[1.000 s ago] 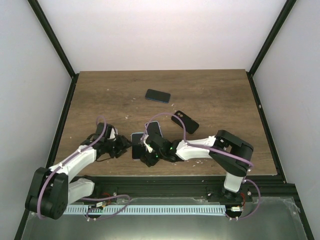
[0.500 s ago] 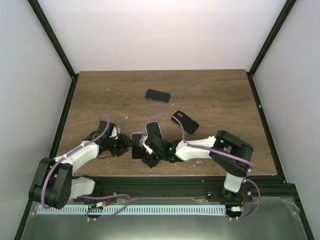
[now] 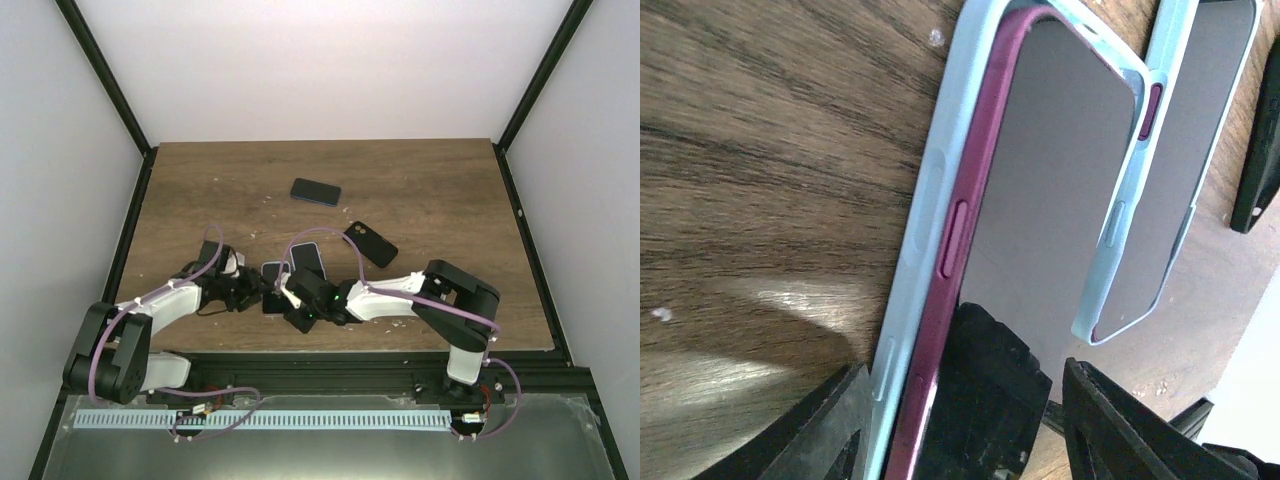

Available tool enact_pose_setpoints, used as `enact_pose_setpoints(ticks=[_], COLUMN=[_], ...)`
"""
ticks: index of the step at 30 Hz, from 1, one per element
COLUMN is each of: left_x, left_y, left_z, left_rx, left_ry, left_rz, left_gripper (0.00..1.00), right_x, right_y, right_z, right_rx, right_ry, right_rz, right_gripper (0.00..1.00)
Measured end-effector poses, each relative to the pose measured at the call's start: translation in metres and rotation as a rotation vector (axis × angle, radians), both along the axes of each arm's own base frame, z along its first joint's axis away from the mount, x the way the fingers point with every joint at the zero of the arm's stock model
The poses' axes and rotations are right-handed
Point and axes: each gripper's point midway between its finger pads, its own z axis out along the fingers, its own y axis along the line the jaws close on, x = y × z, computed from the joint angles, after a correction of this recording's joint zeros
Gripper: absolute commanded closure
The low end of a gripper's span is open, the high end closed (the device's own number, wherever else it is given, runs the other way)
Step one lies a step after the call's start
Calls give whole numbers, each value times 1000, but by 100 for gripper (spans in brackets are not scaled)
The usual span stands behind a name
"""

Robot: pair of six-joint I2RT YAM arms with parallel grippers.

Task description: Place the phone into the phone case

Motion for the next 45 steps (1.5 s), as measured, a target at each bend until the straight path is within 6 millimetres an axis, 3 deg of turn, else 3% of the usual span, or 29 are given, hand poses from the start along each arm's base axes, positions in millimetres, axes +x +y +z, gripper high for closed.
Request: enact_pose_setpoints(ticks=[8,19,25,30,36,45], left_x=[0,0,-4,-4,-1,-2], left_y=[1,3,6,8,8,9], left_z=[-4,-3,3,6,6,-11], left_rx=[-9,1,16,34,44,66], left_ry=[-7,-32,-38,-42,-43,-2], left_rz=[1,12,15,13,3,-18], left_gripper=[53,54,56,60,62,69], right_x=[-1,-4,-3,-3,12,19], right_y=[0,1,2,-1,-3,1], right_z=[-2,-1,2,20,30,10], right_rx=[18,54,89,176,269,300], right_ry=[13,59,123,232,372,513], right_rz=[-13,-59,-126,-213,-343,-486], right_gripper=[83,93,76,61,59,50])
